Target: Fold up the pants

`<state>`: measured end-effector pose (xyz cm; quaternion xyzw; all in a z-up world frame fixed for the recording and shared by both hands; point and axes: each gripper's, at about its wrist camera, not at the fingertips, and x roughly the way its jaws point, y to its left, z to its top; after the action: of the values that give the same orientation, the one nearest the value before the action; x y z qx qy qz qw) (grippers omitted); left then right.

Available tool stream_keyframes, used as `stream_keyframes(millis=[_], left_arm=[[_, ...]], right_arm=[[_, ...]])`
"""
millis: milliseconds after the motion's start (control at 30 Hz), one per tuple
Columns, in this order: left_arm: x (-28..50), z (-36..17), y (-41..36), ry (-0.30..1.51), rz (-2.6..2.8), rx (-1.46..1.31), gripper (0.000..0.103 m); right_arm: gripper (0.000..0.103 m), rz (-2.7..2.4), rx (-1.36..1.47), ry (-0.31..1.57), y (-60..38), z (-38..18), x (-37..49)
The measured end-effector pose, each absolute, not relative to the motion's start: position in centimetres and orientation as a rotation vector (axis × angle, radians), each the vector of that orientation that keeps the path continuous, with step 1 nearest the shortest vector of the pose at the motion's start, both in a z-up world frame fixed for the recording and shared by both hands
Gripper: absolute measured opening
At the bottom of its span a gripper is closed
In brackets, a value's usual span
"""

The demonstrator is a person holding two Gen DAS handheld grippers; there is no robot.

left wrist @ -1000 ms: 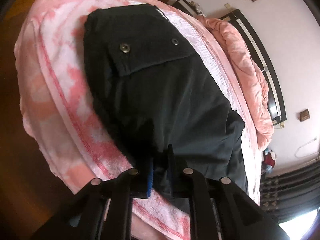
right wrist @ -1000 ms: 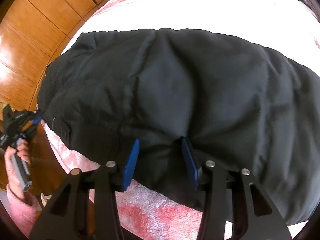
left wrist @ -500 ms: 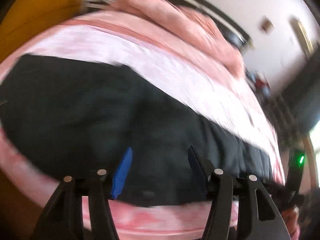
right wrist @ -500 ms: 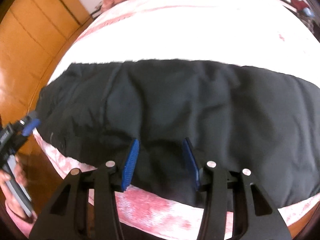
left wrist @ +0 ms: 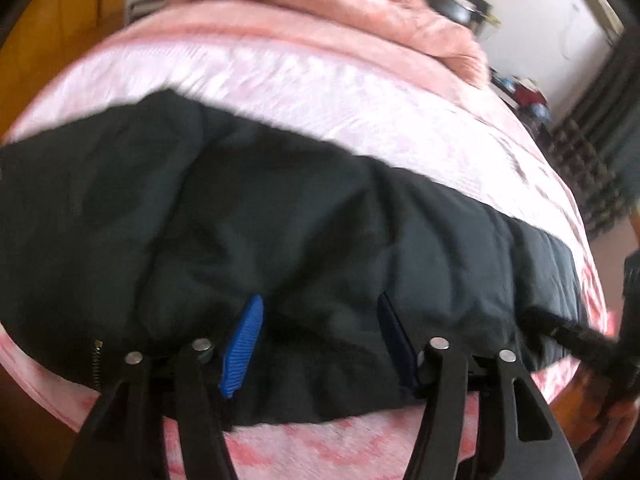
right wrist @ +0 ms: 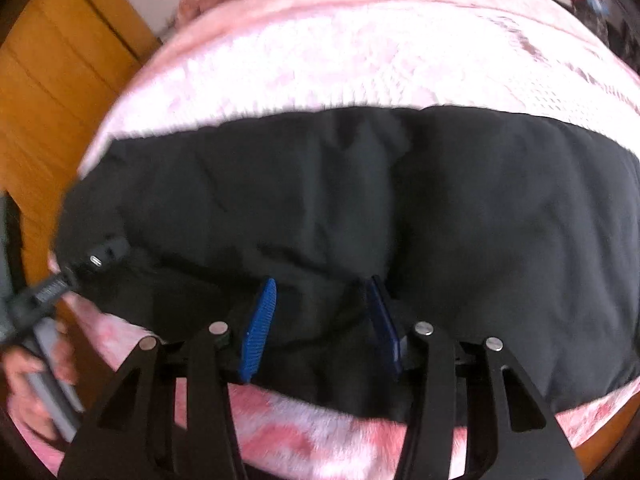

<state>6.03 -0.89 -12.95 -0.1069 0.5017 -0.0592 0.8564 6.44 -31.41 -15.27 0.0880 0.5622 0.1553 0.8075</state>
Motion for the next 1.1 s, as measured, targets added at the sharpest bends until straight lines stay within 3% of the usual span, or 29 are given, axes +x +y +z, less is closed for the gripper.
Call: stream_keyframes(millis=[200, 300, 500, 733, 1000, 1033, 1100], left_arm=[[5.3, -12.2, -6.7, 1.06, -0.259, -0.157, 0.065], [5.5, -13.0, -9.4, 1.094, -0.295, -0.126, 0.067], [6.1, -14.6, -12.2, 1.135, -0.301, -0.11, 0.076], [6.4, -16.1, -11.5, 1.176, -0.268, -0.116, 0.086], [6.3, -16.3, -9.5, 1.183, -0.254, -0.166, 0.087], [6.4, -16.2, -9.3, 1.184, -0.255, -0.167, 0.087], [6.2, -16.0, -9.3, 1.182, -0.252, -0.164, 0.087]], right_arm=[[0.048, 0.256, 0.442, 1.147, -41.8, -13.0, 2.5], [0.055, 0.163, 0.555, 1.133, -47.9, -12.9, -0.5], [0.055, 0.029, 0.715, 1.127, -56.2, -15.0, -3.6], [0.056, 0.016, 0.795, 1.114, -57.9, -17.2, -2.7], [0.056, 0.017, 0.819, 1.091, -58.2, -18.3, -0.2], [0.055, 0.016, 0.814, 1.09, -58.1, -18.4, 0.0], [0.04, -0.004, 0.814, 1.105, -58.1, -19.0, 0.6]])
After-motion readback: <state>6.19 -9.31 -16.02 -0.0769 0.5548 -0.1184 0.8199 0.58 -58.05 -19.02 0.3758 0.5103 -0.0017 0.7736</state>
